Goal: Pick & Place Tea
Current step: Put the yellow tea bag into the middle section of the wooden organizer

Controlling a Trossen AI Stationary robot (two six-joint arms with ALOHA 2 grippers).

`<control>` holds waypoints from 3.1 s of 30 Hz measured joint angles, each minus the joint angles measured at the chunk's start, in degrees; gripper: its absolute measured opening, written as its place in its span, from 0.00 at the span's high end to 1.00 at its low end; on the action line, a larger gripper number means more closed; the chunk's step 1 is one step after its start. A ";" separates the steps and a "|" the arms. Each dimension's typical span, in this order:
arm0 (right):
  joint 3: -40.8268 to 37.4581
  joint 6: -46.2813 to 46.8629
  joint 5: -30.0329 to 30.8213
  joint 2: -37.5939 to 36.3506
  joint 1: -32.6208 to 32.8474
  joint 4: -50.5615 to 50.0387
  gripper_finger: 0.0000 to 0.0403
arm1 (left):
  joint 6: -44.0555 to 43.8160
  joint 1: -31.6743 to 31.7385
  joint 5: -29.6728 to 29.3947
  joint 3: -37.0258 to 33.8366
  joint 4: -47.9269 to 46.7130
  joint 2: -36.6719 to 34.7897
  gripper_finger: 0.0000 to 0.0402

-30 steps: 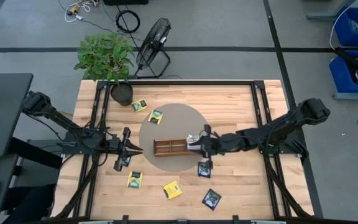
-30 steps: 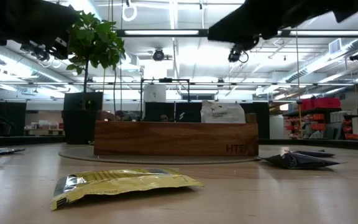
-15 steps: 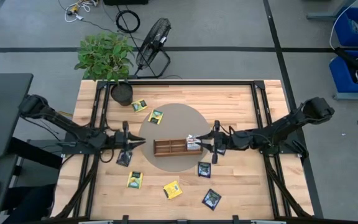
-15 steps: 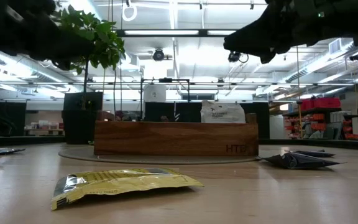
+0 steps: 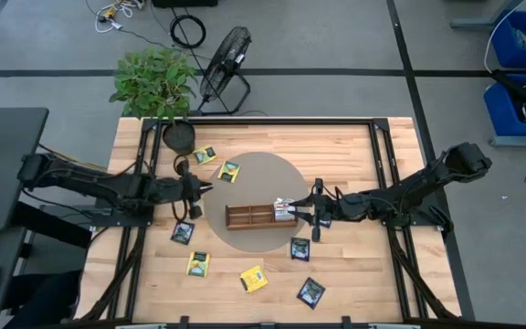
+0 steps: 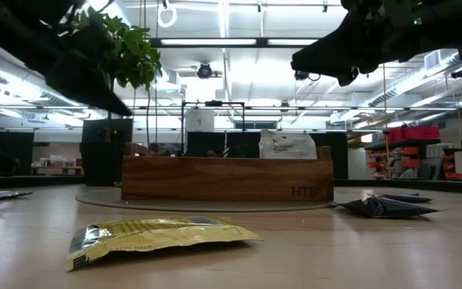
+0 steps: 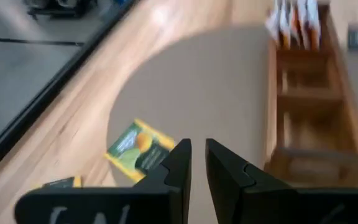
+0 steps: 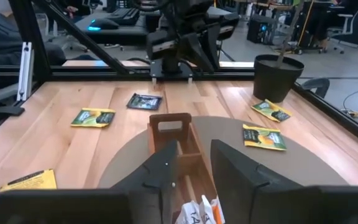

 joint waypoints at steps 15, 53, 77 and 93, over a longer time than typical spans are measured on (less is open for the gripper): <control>-0.01 -0.87 -0.03 0.00 0.00 -1.42 0.74 | 8.38 11.28 0.51 0.98 -2.94 8.47 0.83; -0.02 0.44 0.14 0.02 -1.23 -1.71 0.74 | 24.11 21.54 9.66 7.17 11.17 37.83 0.52; 0.00 1.63 0.07 0.04 -1.23 -3.39 0.74 | 22.22 15.50 9.14 7.55 7.75 37.33 0.52; -0.02 1.95 0.11 0.04 -1.23 -3.50 0.74 | 26.62 19.26 12.85 11.41 2.73 36.53 0.52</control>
